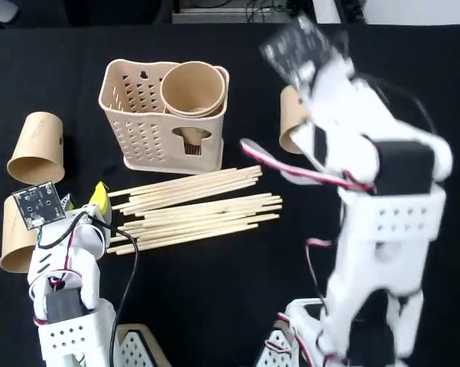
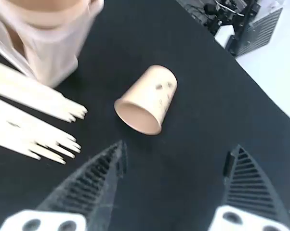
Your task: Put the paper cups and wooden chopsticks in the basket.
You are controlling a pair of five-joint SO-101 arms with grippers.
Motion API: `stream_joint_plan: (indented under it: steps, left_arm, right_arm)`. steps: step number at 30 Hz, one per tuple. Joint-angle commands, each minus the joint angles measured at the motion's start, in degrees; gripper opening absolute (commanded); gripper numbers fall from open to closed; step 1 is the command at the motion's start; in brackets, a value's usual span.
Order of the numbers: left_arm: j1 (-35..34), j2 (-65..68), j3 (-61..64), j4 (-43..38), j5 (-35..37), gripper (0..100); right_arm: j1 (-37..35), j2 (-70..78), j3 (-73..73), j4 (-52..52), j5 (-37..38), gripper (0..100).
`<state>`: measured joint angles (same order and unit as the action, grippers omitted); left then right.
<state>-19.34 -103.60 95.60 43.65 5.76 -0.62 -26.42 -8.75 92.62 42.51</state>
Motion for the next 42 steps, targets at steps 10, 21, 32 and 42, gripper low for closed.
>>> stream_joint_plan:
  steps: [10, 21, 32, 42]
  left_arm:
    - [-0.04, -0.44, -0.13, 0.00, -0.62, 22]
    - [0.04, -0.44, -0.13, 0.00, -0.62, 22]
    - [0.04, -0.44, -0.13, 0.00, -0.62, 22]
    - [0.04, -0.44, -0.04, -0.09, -0.62, 22]
  right_arm:
    - [12.66, -18.86, 79.08, -74.37, 17.76, 33.2]
    - [11.69, -6.37, 74.59, -82.37, 14.51, 33.2]
    - [11.69, 18.33, 53.85, -82.29, 8.35, 33.2]
    - [8.97, 29.67, 46.64, -88.53, 5.19, 20.2]
